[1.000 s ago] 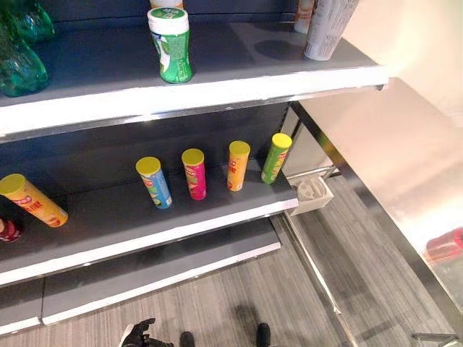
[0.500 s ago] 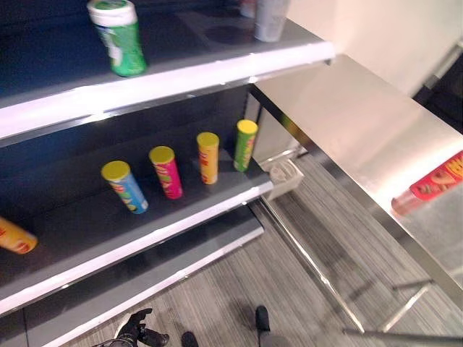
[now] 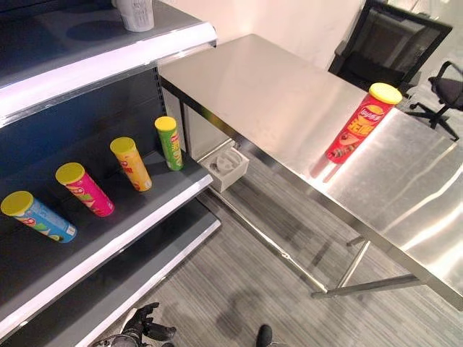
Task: Put the goods on the table back onto the shelves and tidy them up.
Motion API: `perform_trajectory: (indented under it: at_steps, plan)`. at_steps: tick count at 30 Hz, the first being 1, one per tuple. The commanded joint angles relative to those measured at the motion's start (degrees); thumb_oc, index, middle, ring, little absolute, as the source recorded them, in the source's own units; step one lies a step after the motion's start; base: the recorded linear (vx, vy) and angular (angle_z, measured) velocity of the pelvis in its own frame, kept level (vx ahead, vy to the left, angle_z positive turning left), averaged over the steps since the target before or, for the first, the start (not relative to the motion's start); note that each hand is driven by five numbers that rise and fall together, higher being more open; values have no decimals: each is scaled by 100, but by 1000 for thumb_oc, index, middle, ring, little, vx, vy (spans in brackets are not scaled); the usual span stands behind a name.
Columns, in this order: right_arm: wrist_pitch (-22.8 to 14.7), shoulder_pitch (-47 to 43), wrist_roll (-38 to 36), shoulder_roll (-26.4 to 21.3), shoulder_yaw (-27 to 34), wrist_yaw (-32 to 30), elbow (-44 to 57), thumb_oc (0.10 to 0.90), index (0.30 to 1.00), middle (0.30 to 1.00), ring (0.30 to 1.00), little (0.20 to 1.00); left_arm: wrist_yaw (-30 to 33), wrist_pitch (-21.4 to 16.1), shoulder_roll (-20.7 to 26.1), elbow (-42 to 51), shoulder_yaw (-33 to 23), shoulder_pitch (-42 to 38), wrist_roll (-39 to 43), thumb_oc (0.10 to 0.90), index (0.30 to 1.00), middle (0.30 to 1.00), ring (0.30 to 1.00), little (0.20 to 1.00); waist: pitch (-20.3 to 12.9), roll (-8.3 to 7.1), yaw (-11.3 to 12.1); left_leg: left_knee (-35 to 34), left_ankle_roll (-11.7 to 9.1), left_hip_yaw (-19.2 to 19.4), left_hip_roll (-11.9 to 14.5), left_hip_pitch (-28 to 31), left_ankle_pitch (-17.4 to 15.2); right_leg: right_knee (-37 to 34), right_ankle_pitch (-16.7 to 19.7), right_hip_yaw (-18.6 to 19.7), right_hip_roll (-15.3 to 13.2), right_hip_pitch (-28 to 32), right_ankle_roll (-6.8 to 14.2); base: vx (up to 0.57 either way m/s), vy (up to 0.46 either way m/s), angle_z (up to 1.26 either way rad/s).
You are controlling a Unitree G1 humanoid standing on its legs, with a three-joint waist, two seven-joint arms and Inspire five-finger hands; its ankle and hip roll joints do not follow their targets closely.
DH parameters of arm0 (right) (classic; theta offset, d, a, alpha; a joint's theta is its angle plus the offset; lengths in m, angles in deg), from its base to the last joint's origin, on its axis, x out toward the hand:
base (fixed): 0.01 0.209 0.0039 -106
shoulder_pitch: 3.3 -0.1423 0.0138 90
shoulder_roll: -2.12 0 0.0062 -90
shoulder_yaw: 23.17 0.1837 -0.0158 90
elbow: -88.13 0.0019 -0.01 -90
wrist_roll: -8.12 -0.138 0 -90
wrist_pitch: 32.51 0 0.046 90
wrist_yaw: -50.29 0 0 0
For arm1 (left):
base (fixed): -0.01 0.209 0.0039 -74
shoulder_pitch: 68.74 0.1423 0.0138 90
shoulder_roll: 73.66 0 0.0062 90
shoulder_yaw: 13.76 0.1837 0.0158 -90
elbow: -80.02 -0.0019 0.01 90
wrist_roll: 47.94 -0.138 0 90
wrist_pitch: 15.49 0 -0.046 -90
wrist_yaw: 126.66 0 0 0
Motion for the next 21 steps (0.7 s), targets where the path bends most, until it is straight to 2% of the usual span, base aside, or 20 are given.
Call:
perform_trajectory:
  at_steps: [1, 2, 3, 4, 5, 6, 7, 9, 10, 11, 14, 17, 18, 21]
  plan:
    - [-550, -494, -348, -478, 264, 197, 412, 800, 900, 900, 900, 900, -72, -136, 298, 76, 21, -108, -57, 800, 900, 900, 900, 900, -111, -97, 228, 709, -439, -427, 423, 138, -662, 49, -414, 315, 322, -12, 56, 4, -201, -5]
    - [-562, -527, -381, -482, 239, 227, 446, 800, 900, 900, 900, 900, -92, -133, 320, 134, 31, -107, -50, 800, 900, 900, 900, 900, -56, -106, 267, 1086, -485, -544, 545, -28, -547, 49, -462, 312, 404, 26, -23, -70, -357, 1]
    - [-569, -726, -406, -533, 46, 263, 413, 800, 900, 900, 900, 900, -90, -138, 349, 188, 32, -140, 14, 800, 900, 900, 900, 900, 105, -147, 353, 1807, -399, -918, 675, -430, -253, 49, -457, 280, 506, 11, -219, -80, -309, -2]
    - [-561, -863, -389, -554, -101, 269, 384, 800, 900, 900, 900, 900, -65, -160, 368, 222, 51, -135, 40, 800, 900, 900, 900, 900, 194, -165, 473, 2020, -310, -1292, 569, -625, -209, 49, -475, 357, 515, 11, -251, -97, -221, -10]
    - [-517, -1001, -361, -613, -287, 308, 355, 800, 900, 900, 900, 900, -79, -174, 360, 260, 36, -107, 107, 800, 900, 900, 900, 900, 231, -182, 520, 2017, -216, -1641, 333, -846, -378, 49, -504, 393, 513, 7, -247, 19, -70, -51]
    - [-473, -1049, -369, -659, -361, 345, 372, 800, 900, 900, 900, 900, -76, -175, 314, 204, 51, -118, 161, 800, 900, 900, 900, 900, 243, -236, 612, 1639, -116, -2058, -134, -1106, -702, 49, -524, 486, 456, 30, -212, 107, 43, -60]
    - [-484, -1128, -299, -729, -459, 349, 310, 800, 900, 900, 900, 900, -89, -203, 253, 131, 128, -150, 166, 800, 900, 900, 900, 900, 218, -161, 732, 1060, -150, -2279, -362, -1361, -413, 49, -531, 543, 462, 58, -161, 130, 87, -49]
    - [-483, -1184, -284, -742, -511, 341, 281, 800, 900, 900, 900, 900, -92, -204, 232, 118, 155, -155, 180, 800, 900, 900, 900, 900, 211, -115, 773, 825, -163, -2344, -443, -1400, -317, 49, -539, 580, 478, 65, -154, 79, 103, -15]
    - [-506, -1512, -198, -780, -828, 370, 155, 800, 900, 900, 900, 900, -61, -254, 196, 57, 212, -126, 196, 800, 900, 900, 900, 900, 203, -41, 907, 472, -159, -2767, -648, -1357, -257, 49, -569, 777, 529, 67, -113, 94, 115, -30]
    - [-505, -1626, -172, -805, -980, 390, 100, 800, 900, 900, 900, 900, -43, -265, 144, 40, 261, -124, 205, 800, 900, 900, 900, 900, 189, 5, 892, 426, -166, -2867, -689, -1311, -235, 49, -567, 806, 514, 97, -113, 134, 164, -65]
    - [-447, -1744, -89, -792, -1222, 462, 77, 800, 900, 900, 900, 900, -13, -283, 90, -33, 282, -141, 205, 800, 900, 900, 900, 900, 72, 107, 827, 21, -144, -2800, -731, -941, -207, 49, -585, 870, 467, 135, -102, 116, 139, -102]
    - [-386, -1881, 19, -773, -1480, 527, 86, 800, 900, 900, 900, 900, -29, -301, 59, -76, 302, -85, 190, 800, 900, 900, 900, 900, -11, 137, 819, -83, -91, -2611, -788, -737, -259, 49, -564, 949, 376, 166, -56, 155, 203, -8]
    - [-368, -2037, 111, -723, -1711, 547, 36, 800, 900, 900, 900, 900, -5, -317, 48, -130, 272, -53, 199, 800, 900, 900, 900, 900, -33, 131, 860, -83, -14, -2463, -847, -606, -351, 49, -516, 1031, 278, 192, 0, 150, 218, -23]
    - [-332, -2083, 226, -650, -1793, 522, 46, 800, 900, 900, 900, 900, 12, -317, 24, -186, 251, -18, 192, 800, 900, 900, 900, 900, -48, 127, 891, -83, 59, -2378, -899, -548, -416, 49, -472, 1068, 182, 200, 49, 99, 149, -25]
